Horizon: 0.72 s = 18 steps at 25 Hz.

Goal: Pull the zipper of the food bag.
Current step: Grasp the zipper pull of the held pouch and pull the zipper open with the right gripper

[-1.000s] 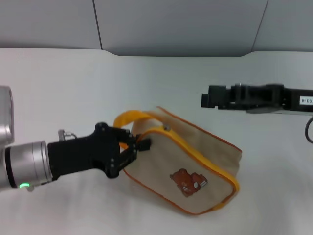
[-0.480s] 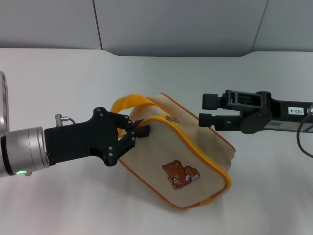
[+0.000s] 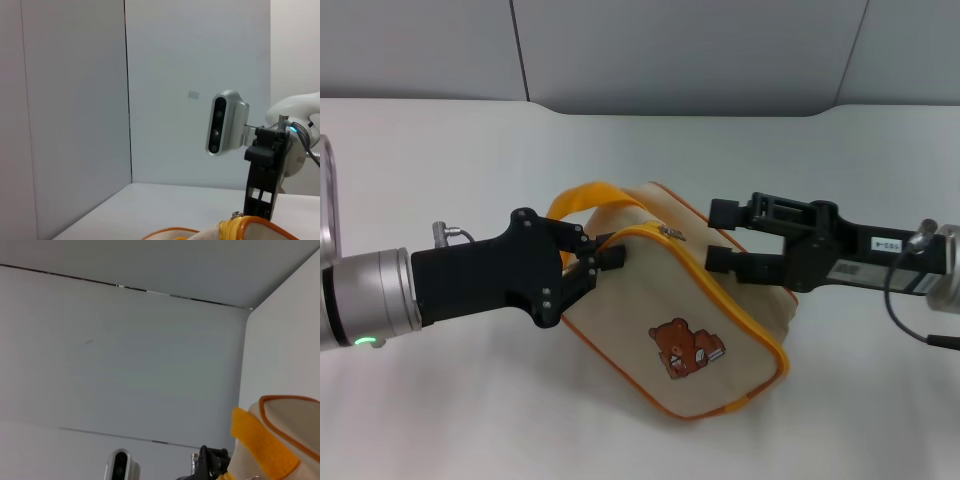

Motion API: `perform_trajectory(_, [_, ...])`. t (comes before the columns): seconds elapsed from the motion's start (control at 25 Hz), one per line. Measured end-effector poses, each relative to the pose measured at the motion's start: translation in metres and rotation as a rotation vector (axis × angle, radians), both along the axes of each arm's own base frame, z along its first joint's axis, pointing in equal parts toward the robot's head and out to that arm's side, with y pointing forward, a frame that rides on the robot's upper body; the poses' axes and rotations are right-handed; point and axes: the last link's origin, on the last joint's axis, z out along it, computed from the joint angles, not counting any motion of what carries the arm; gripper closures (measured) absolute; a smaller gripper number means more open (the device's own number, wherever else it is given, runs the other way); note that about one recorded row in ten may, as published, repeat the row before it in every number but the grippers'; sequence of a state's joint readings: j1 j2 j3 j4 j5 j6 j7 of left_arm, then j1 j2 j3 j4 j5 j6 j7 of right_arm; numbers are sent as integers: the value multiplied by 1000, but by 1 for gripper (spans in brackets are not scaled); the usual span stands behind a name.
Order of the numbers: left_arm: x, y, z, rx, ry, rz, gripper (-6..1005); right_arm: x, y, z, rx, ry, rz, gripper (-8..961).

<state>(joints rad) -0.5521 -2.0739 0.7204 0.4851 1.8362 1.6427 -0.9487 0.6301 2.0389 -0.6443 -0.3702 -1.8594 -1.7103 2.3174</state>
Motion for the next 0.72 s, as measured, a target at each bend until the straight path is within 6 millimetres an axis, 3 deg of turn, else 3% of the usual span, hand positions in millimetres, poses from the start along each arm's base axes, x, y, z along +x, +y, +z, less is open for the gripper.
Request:
perform_trajectory(0.64, [2,2,-1,3,7,-7,942,-7,6,-14,28,12,-34,230])
perform_trajectory(0.72, [2,2,-1,3,7,-7,942,-7,6,-14,27,12,-33,290])
